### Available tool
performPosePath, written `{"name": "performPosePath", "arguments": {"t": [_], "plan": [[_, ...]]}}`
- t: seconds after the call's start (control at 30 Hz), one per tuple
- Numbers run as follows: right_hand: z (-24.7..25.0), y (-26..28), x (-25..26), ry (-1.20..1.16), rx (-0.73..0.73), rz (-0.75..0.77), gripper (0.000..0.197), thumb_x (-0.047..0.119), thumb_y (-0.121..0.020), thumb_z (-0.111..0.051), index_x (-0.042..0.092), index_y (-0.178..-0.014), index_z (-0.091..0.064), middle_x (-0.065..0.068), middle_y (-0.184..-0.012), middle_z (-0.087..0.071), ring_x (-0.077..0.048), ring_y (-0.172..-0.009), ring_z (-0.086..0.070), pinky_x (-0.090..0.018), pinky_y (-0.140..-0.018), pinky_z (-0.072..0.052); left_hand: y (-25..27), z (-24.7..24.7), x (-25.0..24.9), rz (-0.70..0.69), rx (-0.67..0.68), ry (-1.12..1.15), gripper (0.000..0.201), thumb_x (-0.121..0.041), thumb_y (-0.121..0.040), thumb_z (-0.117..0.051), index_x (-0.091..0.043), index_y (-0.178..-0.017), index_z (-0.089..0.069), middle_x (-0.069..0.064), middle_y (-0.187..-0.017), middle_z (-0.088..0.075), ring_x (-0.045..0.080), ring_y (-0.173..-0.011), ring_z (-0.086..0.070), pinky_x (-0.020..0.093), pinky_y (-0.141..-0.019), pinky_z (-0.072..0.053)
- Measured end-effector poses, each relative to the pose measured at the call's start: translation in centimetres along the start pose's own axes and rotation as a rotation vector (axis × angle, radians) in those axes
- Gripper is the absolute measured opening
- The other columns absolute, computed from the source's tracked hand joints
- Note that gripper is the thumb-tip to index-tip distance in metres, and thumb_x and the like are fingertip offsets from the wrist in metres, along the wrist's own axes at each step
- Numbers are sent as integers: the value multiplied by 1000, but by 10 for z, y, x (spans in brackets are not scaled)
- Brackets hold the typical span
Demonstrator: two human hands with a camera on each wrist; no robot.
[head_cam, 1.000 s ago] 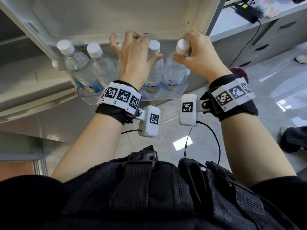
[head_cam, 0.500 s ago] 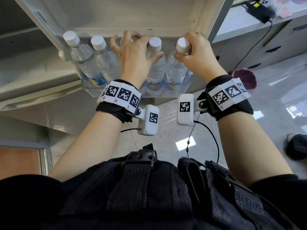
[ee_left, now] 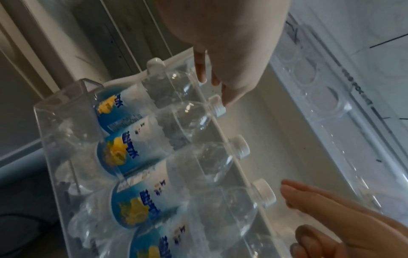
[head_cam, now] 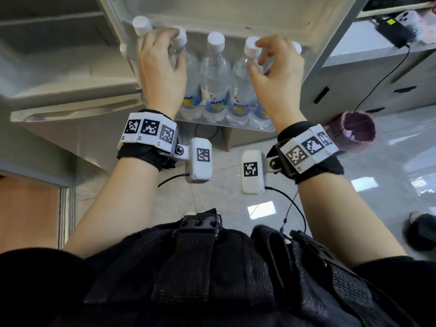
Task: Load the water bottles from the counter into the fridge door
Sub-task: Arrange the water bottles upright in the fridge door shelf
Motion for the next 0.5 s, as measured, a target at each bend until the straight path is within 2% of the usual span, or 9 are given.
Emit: {"name": "performPosePath", "arguments": {"t": [0.1, 0.17, 0.23, 0.3, 0.37, 0.43, 0.5], "plan": [[-30, -2, 22, 1, 83, 44, 32, 14, -78, -57, 7, -109, -60, -5, -103, -60, -1, -75, -46, -11, -72, -39, -15, -2, 16, 15, 135, 37, 31, -20, -87, -58, -14, -117, -57, 6, -120, -61, 19, -111, -54, 22, -97, -37], [-48, -5, 31, 27, 118, 21, 40, 16, -80, -58, 9, -120, -54, -8, -121, -57, -9, -79, -52, -23, -78, -45, -24, -6, 21, 16, 248, 88, 35, -19, -88, -61, -13, -122, -55, 6, -122, -60, 13, -106, -54, 13, -91, -39], [-64, -10, 35, 62, 152, -6, 47, 17, -83, -57, 8, -128, -47, -11, -131, -51, -22, -94, -60, -33, -85, -50, -33, -8, 23, -5, 327, 113, 39, -19, -88, -63, -14, -125, -53, 5, -124, -60, 9, -102, -55, 6, -85, -39], [-77, -14, 36, 98, 171, -26, 48, 17, -86, -57, 6, -131, -45, -15, -132, -50, -30, -100, -63, -44, -89, -52, -40, -12, 25, -37, 406, 111, 42, -20, -86, -65, -17, -126, -52, 3, -125, -60, 7, -103, -54, 12, -88, -39], [-84, -18, 33, 145, 169, -64, 45, 15, -88, -56, 8, -132, -45, -16, -129, -52, -33, -96, -65, -47, -91, -52, -47, -19, 28, -59, 482, 120, 44, -21, -84, -68, -18, -125, -52, 3, -125, -61, 13, -110, -55, 21, -96, -41], [-87, -19, 26, 164, 143, -116, 44, 12, -89, -55, 9, -132, -44, -17, -126, -54, -35, -95, -65, -50, -88, -53, -51, -28, 30, -72, 535, 126, 46, -23, -82, -69, -20, -124, -52, 5, -123, -61, 22, -113, -56, 34, -100, -45], [-87, -20, 22, 166, 111, -149, 41, 10, -89, -55, 9, -129, -45, -15, -119, -57, -37, -91, -65, -53, -82, -54, -52, -36, 30, -93, 552, 111, 43, -26, -84, -67, -18, -123, -51, 8, -120, -62, 26, -111, -56, 39, -97, -46]]}}
Point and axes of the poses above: each hand's wrist, its own y-axis away from the middle knuckle, its own z-axis out of the back of the hand, x = y × z, the point moved 8 cm from there along -y, towards the middle knuckle
